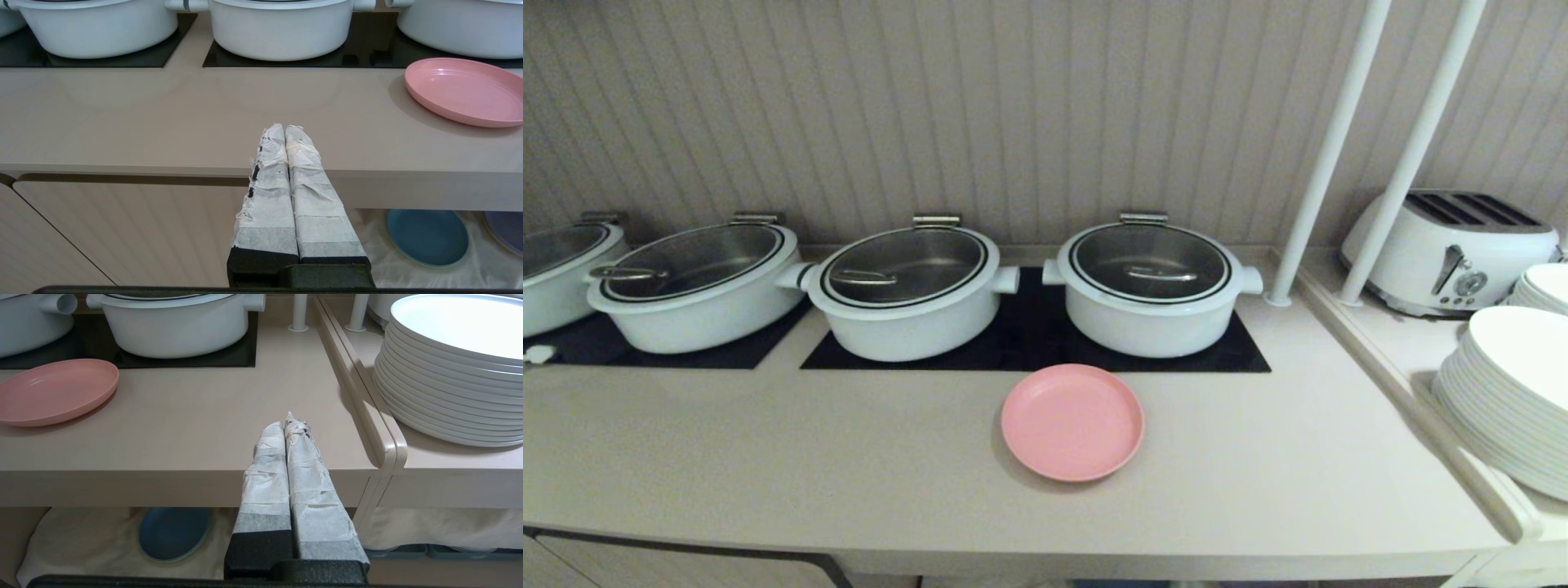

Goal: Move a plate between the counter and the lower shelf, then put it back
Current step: Pick up the plate

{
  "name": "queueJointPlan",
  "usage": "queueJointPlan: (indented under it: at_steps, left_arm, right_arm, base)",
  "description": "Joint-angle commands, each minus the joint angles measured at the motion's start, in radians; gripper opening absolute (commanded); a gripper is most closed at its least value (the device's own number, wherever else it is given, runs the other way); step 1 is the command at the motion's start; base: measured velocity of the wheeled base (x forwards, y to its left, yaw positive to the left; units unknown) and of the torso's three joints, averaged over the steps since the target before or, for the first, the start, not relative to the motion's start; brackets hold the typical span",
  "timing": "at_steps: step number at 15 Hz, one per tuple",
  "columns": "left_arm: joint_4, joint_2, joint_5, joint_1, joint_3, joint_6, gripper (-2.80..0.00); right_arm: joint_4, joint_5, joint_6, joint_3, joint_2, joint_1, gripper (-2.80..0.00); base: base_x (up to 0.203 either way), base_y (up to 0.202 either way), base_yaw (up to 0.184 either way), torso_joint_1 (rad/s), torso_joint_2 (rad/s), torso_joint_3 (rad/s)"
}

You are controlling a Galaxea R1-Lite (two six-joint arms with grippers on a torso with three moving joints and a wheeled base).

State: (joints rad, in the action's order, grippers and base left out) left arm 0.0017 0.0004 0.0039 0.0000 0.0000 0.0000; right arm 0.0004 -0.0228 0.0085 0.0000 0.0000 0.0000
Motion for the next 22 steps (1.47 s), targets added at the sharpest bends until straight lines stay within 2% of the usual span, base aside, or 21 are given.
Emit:
queueJointPlan:
  at_steps: [1, 6, 18, 22]
  left_arm:
    - [0.000, 0.000, 0.001, 0.000, 0.000, 0.000, -2.80]
    - [0.000, 0.000, 0.001, 0.000, 0.000, 0.000, -2.80]
    - [0.000, 0.000, 0.001, 0.000, 0.000, 0.000, -2.80]
    - [0.000, 0.000, 0.001, 0.000, 0.000, 0.000, -2.80]
  right_arm:
    - [0.001, 0.001, -0.004, 0.000, 0.000, 0.000, -2.80]
    - [0.001, 0.031, -0.041, 0.000, 0.000, 0.000, -2.80]
    - [0.008, 0.033, -0.048, -0.019, 0.000, 0.000, -2.80]
    - [0.144, 0.063, -0.047, -0.144, 0.002, 0.000, -2.80]
  base:
    - [0.000, 0.000, 0.000, 0.000, 0.00, 0.000]
    - [0.000, 0.000, 0.000, 0.000, 0.00, 0.000]
    - [0.000, 0.000, 0.000, 0.000, 0.00, 0.000]
    - [0.000, 0.000, 0.000, 0.000, 0.00, 0.000]
